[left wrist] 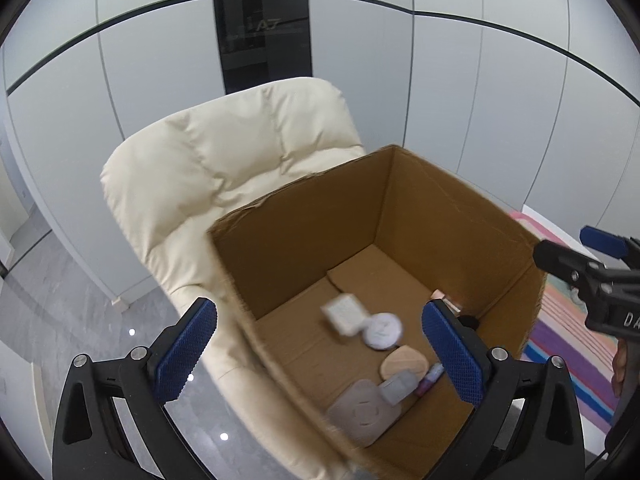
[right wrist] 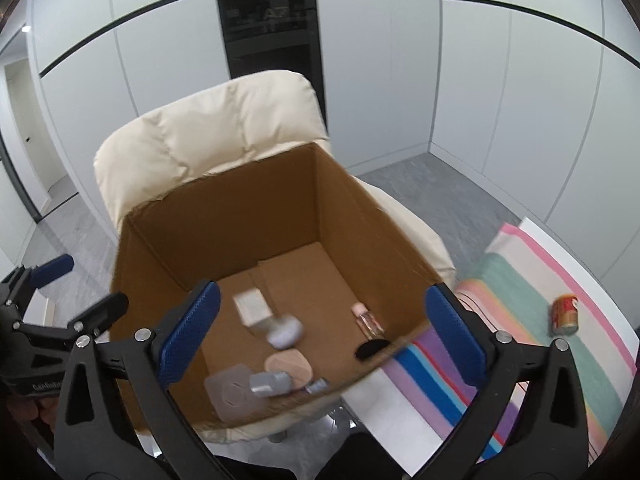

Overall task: Organize objects
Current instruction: 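Drop the tube from the left tool while the right tool drops the white jar, then move both open tools back over the striped table toward the can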

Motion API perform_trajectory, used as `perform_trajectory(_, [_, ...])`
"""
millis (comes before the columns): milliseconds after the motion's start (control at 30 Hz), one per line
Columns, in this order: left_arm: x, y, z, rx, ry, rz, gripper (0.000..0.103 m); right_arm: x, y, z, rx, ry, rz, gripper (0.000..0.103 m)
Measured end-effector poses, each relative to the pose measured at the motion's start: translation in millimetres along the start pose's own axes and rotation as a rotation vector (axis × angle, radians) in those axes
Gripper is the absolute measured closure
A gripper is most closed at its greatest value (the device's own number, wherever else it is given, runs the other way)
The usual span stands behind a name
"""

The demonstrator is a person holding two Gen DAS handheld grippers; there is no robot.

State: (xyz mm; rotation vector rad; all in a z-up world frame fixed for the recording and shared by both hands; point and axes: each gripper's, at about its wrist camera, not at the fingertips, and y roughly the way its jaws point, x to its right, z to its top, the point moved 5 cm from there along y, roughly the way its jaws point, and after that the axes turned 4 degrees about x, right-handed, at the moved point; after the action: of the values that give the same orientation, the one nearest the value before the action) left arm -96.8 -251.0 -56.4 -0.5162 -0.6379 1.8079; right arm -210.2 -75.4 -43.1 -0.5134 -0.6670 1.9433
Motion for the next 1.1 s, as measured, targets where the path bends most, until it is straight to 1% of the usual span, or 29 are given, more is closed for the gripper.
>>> perform_trajectory(533, [108.2, 9.2, 15.5, 0.002, 0.083, -0.123, 0.000, 116.5, -42.8, -25.4, 0.006, 0.127, -0.141, 0.000])
perform_trajectory(800, [162.0, 8.2, 18.2, 0.006, 0.131, -0.182, 0.000, 164.5, -65.1, -44.2, 0.000, 0.177, -0.206, 0.000])
perform_trajectory(1100, [211.6, 6.5, 17.8, 0.003, 0.183, -0.236, 0.000, 210.1, -89.3, -66.9, -0.011, 0.234, -0.265, 0.000])
